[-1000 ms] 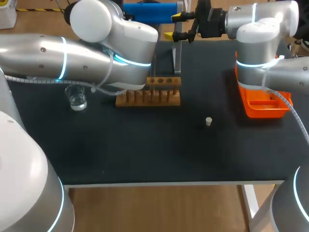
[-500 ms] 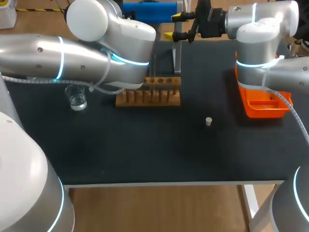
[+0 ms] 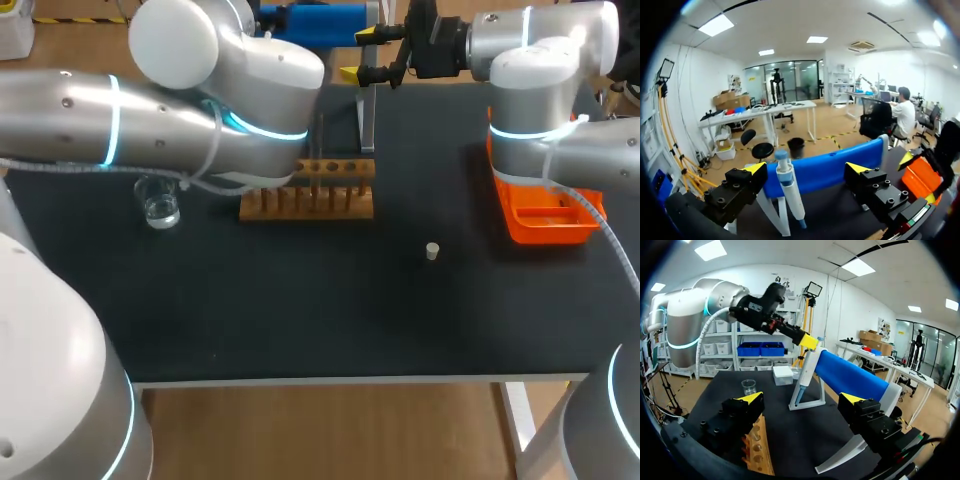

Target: Invert the test tube, pick up the pipette, mount the tip to pipette, aspirate from beaker and dispense into the tube, eject the tip, return the pipette, and cap with the stopper.

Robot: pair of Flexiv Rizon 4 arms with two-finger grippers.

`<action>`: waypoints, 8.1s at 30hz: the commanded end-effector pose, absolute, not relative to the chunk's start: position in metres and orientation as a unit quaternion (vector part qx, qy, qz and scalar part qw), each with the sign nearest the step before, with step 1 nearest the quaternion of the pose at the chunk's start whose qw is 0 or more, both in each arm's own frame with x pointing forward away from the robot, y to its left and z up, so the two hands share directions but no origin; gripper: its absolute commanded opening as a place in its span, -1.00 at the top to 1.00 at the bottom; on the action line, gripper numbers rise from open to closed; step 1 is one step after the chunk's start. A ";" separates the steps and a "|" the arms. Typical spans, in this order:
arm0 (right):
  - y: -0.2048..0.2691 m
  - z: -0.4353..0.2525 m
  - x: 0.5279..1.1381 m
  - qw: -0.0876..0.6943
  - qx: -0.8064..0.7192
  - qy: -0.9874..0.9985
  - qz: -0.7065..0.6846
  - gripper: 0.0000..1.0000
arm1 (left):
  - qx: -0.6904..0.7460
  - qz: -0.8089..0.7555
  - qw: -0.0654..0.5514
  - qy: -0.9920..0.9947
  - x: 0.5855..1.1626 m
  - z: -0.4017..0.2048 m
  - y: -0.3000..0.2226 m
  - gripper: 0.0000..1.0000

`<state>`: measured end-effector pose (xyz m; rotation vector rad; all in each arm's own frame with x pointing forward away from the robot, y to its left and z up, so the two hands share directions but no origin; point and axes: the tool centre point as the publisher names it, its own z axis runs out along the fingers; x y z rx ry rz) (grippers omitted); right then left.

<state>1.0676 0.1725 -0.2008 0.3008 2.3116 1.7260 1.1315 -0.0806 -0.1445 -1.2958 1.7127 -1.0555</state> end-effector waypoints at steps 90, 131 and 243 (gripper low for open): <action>0.172 -0.200 1.066 0.121 0.104 0.792 0.590 -1.00 | -0.065 -0.514 0.058 0.853 0.978 -0.264 -0.186 -1.00; 0.172 -0.200 1.066 0.121 0.104 0.792 0.590 -1.00 | -0.041 -0.482 0.043 0.874 0.984 -0.298 -0.199 -1.00; 0.012 -0.366 0.825 0.151 0.208 0.828 0.498 -1.00 | -0.043 -0.475 0.041 0.878 0.986 -0.299 -0.198 -1.00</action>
